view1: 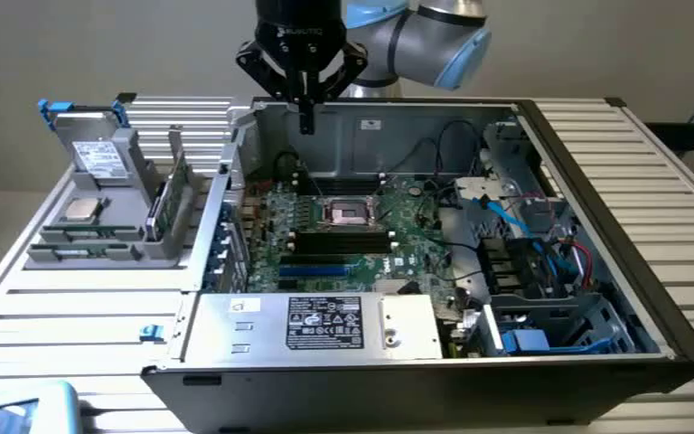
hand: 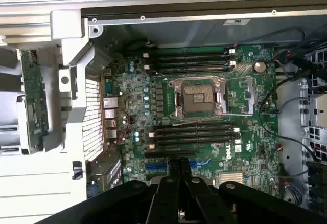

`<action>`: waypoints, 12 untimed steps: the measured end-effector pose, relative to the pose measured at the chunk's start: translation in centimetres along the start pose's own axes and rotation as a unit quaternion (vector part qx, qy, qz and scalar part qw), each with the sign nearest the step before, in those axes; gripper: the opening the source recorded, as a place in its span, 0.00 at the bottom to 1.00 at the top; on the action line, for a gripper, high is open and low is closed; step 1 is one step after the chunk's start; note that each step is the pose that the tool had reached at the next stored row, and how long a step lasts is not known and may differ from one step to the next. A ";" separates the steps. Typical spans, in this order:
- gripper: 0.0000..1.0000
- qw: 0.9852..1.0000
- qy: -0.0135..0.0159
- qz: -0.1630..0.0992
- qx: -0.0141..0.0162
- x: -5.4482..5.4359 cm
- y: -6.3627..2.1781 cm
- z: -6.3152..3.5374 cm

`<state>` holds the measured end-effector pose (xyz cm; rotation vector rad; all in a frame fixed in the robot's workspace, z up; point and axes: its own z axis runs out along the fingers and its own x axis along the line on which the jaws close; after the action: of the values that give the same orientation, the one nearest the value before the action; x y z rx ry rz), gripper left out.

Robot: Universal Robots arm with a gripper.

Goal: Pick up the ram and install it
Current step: 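Reach for the ram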

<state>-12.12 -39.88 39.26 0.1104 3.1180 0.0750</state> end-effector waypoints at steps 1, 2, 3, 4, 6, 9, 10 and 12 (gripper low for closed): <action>0.11 1.000 0.000 0.000 0.000 0.0 0.00 0.00; 0.11 1.000 0.000 0.000 0.000 0.0 0.00 0.00; 0.11 1.000 0.000 0.000 0.000 0.0 0.00 0.00; 0.11 1.000 0.000 0.000 0.000 0.0 0.00 0.00; 0.11 1.000 0.000 0.000 0.000 0.0 0.00 0.00; 0.11 1.000 0.000 0.000 0.000 0.0 0.00 0.00; 0.11 1.000 0.000 0.000 0.000 0.0 0.00 0.00; 0.11 1.000 0.000 0.000 0.000 0.0 0.00 0.00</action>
<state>-12.12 -39.88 39.26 0.1104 3.1180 0.0750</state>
